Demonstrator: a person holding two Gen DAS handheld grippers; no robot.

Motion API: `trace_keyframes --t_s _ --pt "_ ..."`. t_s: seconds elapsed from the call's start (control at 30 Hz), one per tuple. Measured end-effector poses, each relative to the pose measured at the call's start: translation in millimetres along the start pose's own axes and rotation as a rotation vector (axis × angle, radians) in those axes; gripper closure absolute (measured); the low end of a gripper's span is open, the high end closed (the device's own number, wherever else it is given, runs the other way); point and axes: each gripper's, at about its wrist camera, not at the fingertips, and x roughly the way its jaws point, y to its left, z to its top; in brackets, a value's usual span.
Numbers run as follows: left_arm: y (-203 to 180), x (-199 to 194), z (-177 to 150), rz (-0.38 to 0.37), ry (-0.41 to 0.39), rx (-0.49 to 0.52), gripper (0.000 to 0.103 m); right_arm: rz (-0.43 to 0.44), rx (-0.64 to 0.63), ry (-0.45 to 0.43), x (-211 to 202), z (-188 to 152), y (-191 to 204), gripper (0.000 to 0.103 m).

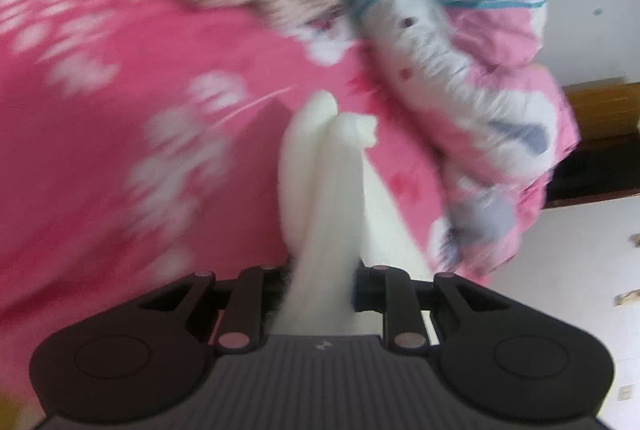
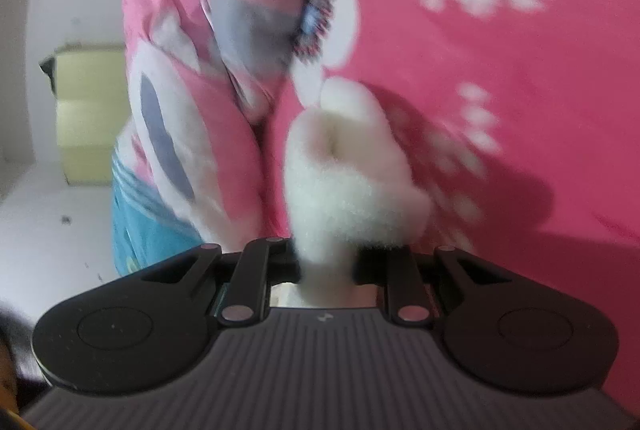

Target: Fold clothes

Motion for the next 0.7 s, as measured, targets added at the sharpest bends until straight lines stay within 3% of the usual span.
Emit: trace_keyframes --t_s 0.13,0.17,0.23,0.33,0.5,0.57,0.7 --pt "34 6 -24 0.174 0.073 0.094 0.061 -0.181 -0.063 0.075 -11 -14 -28 0.075" --pt "37 5 -23 0.185 0.076 0.097 0.055 -0.216 -0.062 0.096 -10 -11 -34 0.066" --pt "38 -5 -18 0.173 0.066 0.11 0.054 -0.28 -0.065 0.135 -11 -6 -43 0.058" --pt "23 -27 -9 0.205 0.014 0.219 0.044 -0.311 -0.125 0.153 -35 1 -24 0.052" --pt "-23 -31 11 0.199 -0.048 0.479 0.043 -0.35 -0.322 0.157 -57 12 27 0.051" --pt "-47 -15 17 0.188 -0.063 0.588 0.043 -0.328 -0.447 0.143 -43 15 52 0.051" --pt "-85 29 23 0.195 -0.053 0.788 0.048 -0.306 -0.674 0.155 23 20 89 0.057"
